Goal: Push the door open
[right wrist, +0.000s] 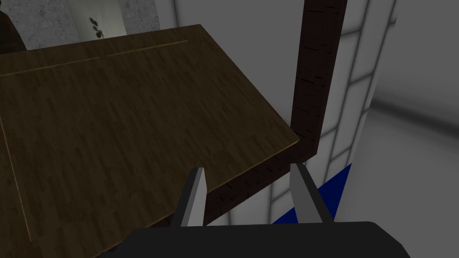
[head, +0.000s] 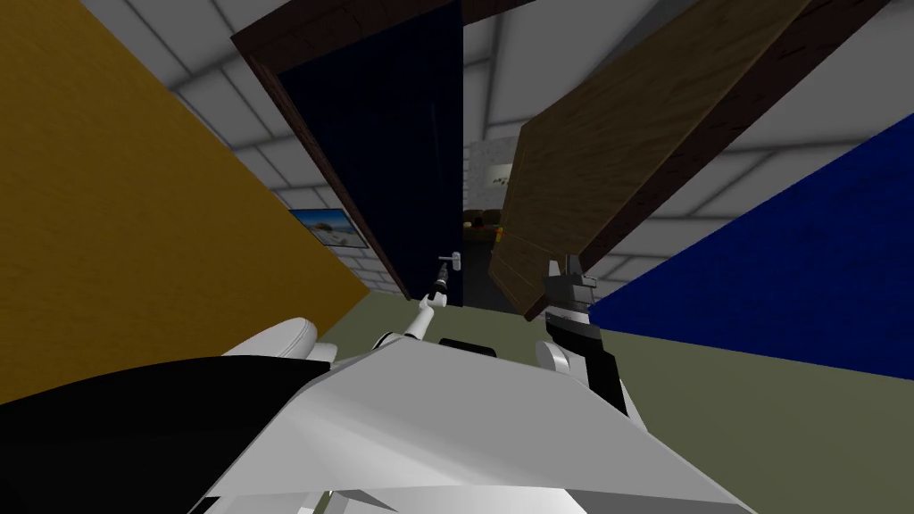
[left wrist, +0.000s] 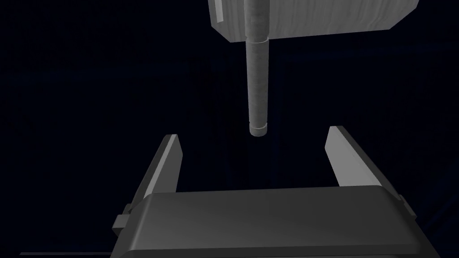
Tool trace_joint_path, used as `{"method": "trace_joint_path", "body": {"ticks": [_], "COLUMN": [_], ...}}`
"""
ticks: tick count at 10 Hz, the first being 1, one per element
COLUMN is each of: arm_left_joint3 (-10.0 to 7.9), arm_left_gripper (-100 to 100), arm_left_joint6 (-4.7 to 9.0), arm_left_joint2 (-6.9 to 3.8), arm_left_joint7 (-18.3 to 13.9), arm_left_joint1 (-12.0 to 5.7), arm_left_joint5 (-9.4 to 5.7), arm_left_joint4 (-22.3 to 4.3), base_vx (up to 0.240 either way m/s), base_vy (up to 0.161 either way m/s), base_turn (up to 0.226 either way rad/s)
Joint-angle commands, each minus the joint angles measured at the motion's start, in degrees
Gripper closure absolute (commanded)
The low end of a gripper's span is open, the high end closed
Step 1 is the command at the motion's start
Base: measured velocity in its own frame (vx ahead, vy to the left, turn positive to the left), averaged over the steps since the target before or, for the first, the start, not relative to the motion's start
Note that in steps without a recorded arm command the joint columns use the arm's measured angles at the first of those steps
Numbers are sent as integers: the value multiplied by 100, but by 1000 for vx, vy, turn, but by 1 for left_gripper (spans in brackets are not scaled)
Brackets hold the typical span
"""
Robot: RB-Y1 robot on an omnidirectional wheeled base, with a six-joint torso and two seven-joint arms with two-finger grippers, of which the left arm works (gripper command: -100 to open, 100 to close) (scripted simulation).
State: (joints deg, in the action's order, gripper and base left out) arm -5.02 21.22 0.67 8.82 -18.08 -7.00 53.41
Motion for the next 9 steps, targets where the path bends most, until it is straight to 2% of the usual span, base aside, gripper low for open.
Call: {"method": "trace_joint_path", "body": {"ticks": [1, 2, 3, 4, 6, 7, 9], "arm_left_joint3": [-24, -31, -28, -44, -57, -66, -86], "arm_left_gripper": [-100, -100, -100, -100, -100, -100, -100], "arm_left_joint6": [13, 13, 14, 38, 52, 62, 84], "arm_left_joint2": [50, 73, 53, -120, -202, -232, -223], "arm_left_joint7": [-1, -1, 0, -8, -11, -14, -19], "arm_left_joint1": [-109, -146, -132, -143, -144, -145, -148], "arm_left_joint5": [-8, -10, -10, -15, -19, -22, -28], "arm_left_joint4": [-183, -245, -216, -250, -264, -275, -297], "base_vx": [-37, -34, -16, 84, 171, 198, 190], "base_vy": [121, 97, 39, 20, -6, 0, 3], "base_turn": [-65, -96, -22, -26, -18, -21, -21]}}
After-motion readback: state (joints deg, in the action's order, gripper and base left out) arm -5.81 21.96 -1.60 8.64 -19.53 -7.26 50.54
